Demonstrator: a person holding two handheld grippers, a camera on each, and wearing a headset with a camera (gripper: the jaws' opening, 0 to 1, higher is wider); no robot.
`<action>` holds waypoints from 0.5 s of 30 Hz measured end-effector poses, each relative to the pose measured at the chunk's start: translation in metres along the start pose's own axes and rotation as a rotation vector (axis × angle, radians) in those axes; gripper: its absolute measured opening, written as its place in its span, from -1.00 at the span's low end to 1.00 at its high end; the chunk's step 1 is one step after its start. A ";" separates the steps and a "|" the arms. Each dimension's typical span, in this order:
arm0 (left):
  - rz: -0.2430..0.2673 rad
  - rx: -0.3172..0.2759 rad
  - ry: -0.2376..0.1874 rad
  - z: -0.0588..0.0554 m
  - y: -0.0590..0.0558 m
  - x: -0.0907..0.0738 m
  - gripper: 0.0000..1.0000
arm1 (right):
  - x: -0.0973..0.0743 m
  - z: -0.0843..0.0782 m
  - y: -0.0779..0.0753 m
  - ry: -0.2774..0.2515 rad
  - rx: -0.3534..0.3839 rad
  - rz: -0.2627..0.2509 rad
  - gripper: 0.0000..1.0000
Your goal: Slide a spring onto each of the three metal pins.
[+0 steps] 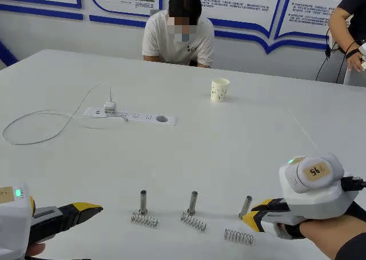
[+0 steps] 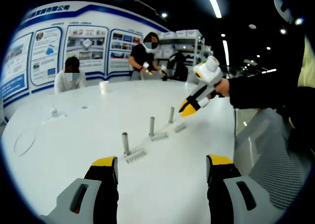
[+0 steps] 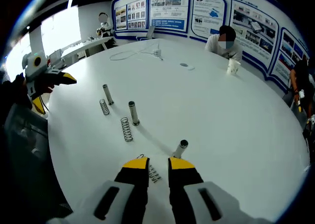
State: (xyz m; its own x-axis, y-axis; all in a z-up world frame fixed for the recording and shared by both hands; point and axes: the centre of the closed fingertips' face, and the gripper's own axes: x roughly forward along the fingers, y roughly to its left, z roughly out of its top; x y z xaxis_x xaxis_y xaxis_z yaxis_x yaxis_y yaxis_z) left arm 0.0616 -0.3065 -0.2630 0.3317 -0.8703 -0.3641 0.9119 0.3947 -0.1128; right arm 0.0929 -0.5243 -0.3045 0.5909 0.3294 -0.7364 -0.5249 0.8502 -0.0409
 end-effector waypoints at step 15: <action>0.009 -0.001 0.003 0.000 0.001 -0.002 0.49 | 0.013 -0.007 0.031 0.078 -0.263 0.222 -0.65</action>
State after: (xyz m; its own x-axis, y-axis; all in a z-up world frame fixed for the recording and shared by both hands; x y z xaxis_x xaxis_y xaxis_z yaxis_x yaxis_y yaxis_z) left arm 0.0616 -0.3047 -0.2625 0.3393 -0.8659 -0.3675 0.9086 0.4029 -0.1104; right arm 0.0802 -0.4968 -0.3204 0.4014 0.4528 -0.7961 -0.7810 0.6232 -0.0393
